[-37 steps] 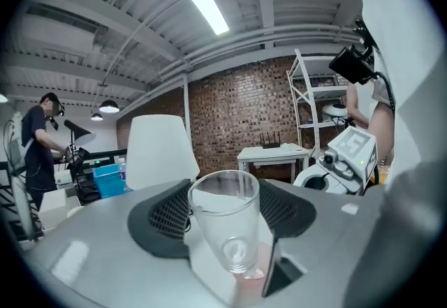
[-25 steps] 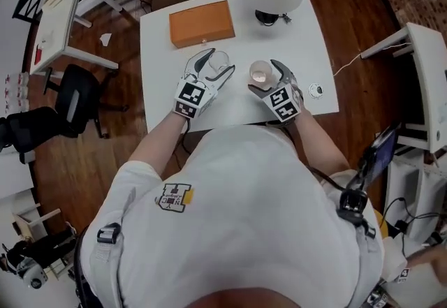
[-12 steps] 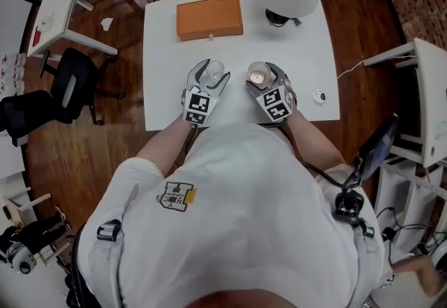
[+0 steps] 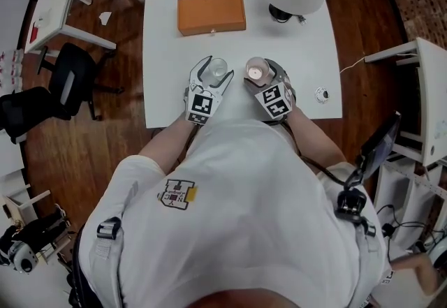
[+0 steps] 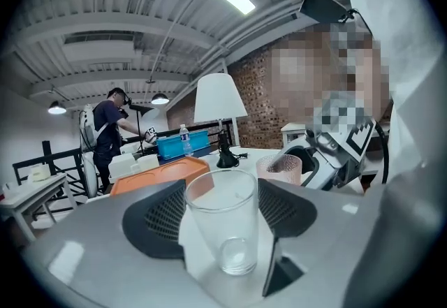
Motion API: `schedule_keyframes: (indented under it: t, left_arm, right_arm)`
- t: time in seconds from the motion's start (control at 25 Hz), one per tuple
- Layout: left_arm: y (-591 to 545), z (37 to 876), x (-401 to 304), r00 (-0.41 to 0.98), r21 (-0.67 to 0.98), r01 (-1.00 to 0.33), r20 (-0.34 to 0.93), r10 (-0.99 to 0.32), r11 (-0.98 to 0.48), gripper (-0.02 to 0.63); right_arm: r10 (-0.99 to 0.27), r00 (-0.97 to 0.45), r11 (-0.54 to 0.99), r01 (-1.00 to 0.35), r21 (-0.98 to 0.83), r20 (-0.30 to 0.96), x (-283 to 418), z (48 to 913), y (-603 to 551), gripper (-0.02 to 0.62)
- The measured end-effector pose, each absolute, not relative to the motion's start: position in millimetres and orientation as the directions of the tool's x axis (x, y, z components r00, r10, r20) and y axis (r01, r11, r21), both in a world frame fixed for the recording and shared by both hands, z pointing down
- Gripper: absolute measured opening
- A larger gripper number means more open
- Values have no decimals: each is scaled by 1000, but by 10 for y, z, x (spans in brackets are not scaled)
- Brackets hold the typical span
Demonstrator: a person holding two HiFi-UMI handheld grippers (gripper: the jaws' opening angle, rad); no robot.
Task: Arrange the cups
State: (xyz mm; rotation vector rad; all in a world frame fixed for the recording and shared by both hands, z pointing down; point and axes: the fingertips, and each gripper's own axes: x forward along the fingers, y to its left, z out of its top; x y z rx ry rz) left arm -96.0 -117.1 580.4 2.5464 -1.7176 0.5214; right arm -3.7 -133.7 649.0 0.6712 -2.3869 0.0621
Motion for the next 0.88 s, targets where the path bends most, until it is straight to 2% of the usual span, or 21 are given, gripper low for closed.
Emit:
schedule_keyframes:
  t: [0.08, 0.24, 0.32, 0.36, 0.4, 0.88]
  left_arm:
    - [-1131, 5870, -975, 336, -146, -909, 296, -894, -390, 355]
    - [-1109, 6101, -978, 329, -116, -915, 340, -881, -387, 364]
    - [-1152, 6186, -990, 315, -99, -923, 359, -879, -372, 358]
    - [-1175, 6210, -998, 310, -90, -927, 367, -877, -365, 299]
    - [-1197, 6222, -1003, 307, -80, -929, 372, -876, -360, 290]
    - [-1357, 6099, -1168, 308, -52, -935, 372, -876, -351, 281]
  right_arm:
    - [-443, -650, 866, -487, 108, 617, 17, 6529, -1280, 423]
    - [-447, -631, 859, -501, 107, 634, 171, 6528, -1173, 423]
    - [-449, -622, 857, -502, 115, 642, 245, 6527, -1108, 420]
    - [-449, -617, 857, -501, 119, 646, 273, 6535, -1071, 416]
    - [-449, -611, 857, -500, 122, 652, 296, 6548, -1036, 409]
    - [-469, -584, 839, -528, 129, 663, 346, 6661, -932, 371]
